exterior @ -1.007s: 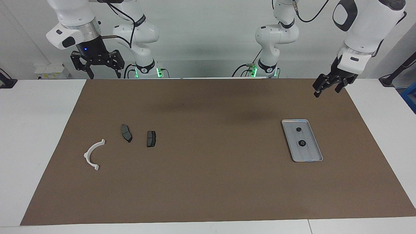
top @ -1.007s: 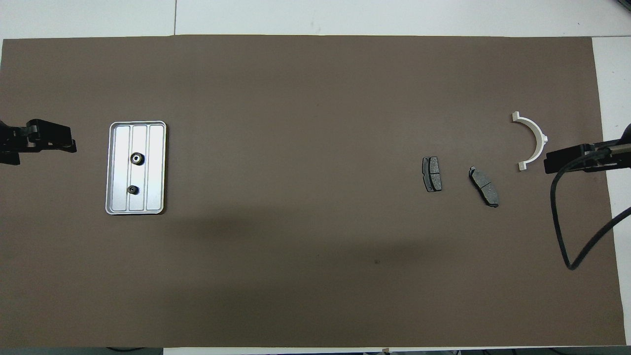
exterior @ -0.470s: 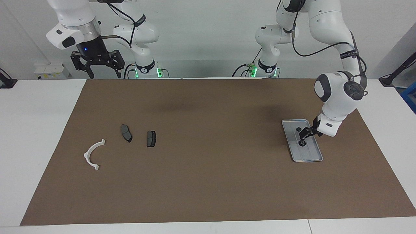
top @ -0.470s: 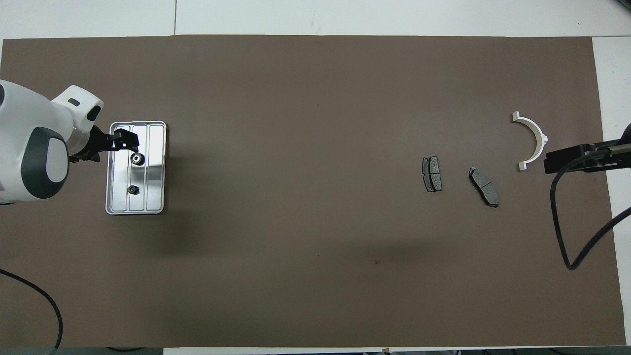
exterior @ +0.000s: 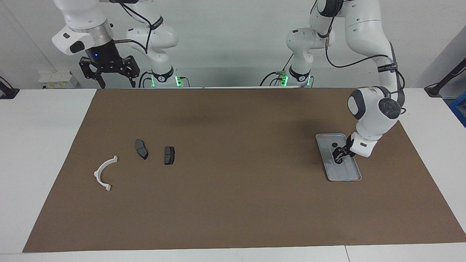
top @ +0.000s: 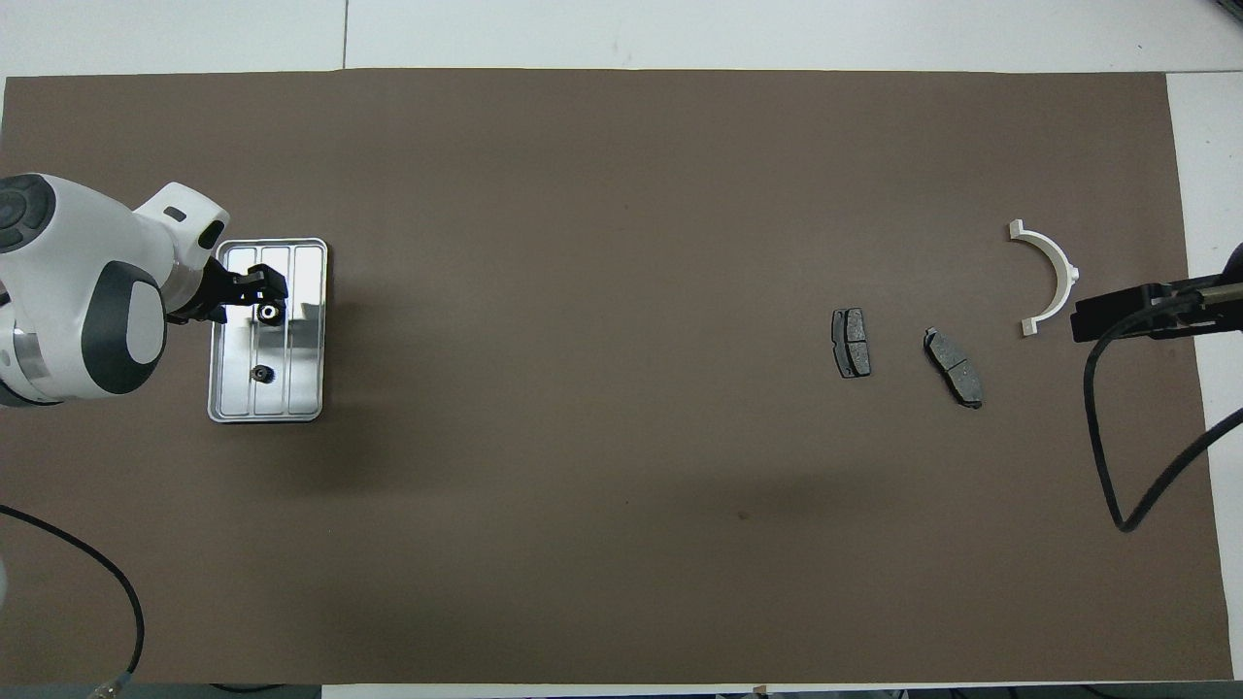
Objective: Place bearing gear from tray to pile
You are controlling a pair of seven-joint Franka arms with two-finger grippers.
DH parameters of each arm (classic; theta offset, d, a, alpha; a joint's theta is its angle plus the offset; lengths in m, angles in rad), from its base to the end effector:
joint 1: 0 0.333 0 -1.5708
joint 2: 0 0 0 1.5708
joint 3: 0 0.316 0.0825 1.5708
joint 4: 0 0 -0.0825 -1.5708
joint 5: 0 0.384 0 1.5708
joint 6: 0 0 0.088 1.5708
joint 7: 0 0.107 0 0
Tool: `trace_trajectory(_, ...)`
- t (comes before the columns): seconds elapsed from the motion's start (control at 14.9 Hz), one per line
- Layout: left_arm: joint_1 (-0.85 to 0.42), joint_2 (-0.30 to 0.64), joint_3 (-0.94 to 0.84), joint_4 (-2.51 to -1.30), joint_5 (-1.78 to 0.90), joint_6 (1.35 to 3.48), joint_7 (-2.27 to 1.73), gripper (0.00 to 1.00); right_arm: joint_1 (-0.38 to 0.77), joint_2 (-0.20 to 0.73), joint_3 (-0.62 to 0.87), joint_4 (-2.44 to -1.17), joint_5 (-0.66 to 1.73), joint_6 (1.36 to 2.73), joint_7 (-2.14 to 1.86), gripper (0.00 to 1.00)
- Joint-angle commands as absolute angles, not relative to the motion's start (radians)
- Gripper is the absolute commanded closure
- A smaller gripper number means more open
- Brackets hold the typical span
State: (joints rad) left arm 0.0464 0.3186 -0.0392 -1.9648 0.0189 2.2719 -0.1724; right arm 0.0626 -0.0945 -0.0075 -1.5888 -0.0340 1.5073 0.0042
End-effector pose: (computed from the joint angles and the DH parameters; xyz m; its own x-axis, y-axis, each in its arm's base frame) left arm 0.6086 0.0058 0.3108 0.9857 0.1684 -0.0107 0.1684 -0.9857 -0.0039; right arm 0.5177 0.0245 0.6612 0.9987 0.0487 0.0132 0.0483 -0.9983 0.0331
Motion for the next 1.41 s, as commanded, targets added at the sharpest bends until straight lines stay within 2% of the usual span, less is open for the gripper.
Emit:
trace_trajectory(0.0, 0.043, 0.311, -0.037, -2.028, 0.029, 2.353, -0.167, 0.35, 0.060, -0.110, -0.006, -1.595, -0.008, 1.513, 0.006, 0.00)
trace_trajectory(0.2, 0.043, 0.311, -0.037, -2.037, 0.029, 2.362, -0.167, 0.48, 0.060, -0.113, -0.006, -1.595, -0.006, 1.514, 0.014, 0.00)
trace_trajectory(0.34, 0.041, 0.313, -0.037, -2.026, 0.028, 2.349, -0.167, 0.72, 0.058, -0.114, -0.006, -1.597, -0.008, 1.514, 0.015, 0.00)
trace_trajectory(0.4, 0.040, 0.316, -0.041, -2.001, 0.023, 2.320, -0.175, 0.81, 0.060, -0.114, -0.006, -1.598, -0.008, 1.514, 0.015, 0.00)
trace_trajectory(0.54, -0.004, 0.345, -0.037, -1.869, -0.053, 2.179, -0.198, 0.91, 0.058, -0.114, -0.006, -1.598, -0.008, 1.516, 0.014, 0.00)
trace_trajectory(0.67, -0.091, 0.385, -0.035, -1.733, -0.066, 2.065, -0.388, 0.91, 0.057, -0.114, -0.006, -1.598, -0.008, 1.516, 0.011, 0.00)
trace_trajectory(0.74, -0.173, 0.393, -0.035, -1.708, -0.066, 2.068, -0.531, 0.91, 0.054, -0.114, -0.006, -1.597, -0.008, 1.516, 0.011, 0.00)
trace_trajectory(0.94, -0.346, 0.406, -0.035, -1.700, -0.066, 2.123, -0.812, 0.91, 0.049, -0.114, -0.006, -1.600, -0.005, 1.517, 0.017, 0.00)
trace_trajectory(1.07, -0.414, 0.413, -0.037, -1.709, -0.066, 2.206, -0.905, 0.91, 0.048, -0.114, -0.009, -1.617, 0.024, 1.537, 0.023, 0.00)
trace_trajectory(1.21, -0.489, 0.448, -0.035, -1.715, -0.066, 2.242, -0.955, 0.91, 0.060, -0.110, -0.009, -1.672, 0.029, 1.645, 0.043, 0.00)
trace_trajectory(1.34, -0.505, 0.453, -0.037, -1.755, -0.066, 2.316, -0.992, 0.91, 0.092, -0.095, -0.008, -1.733, 0.029, 1.727, 0.095, 0.00)
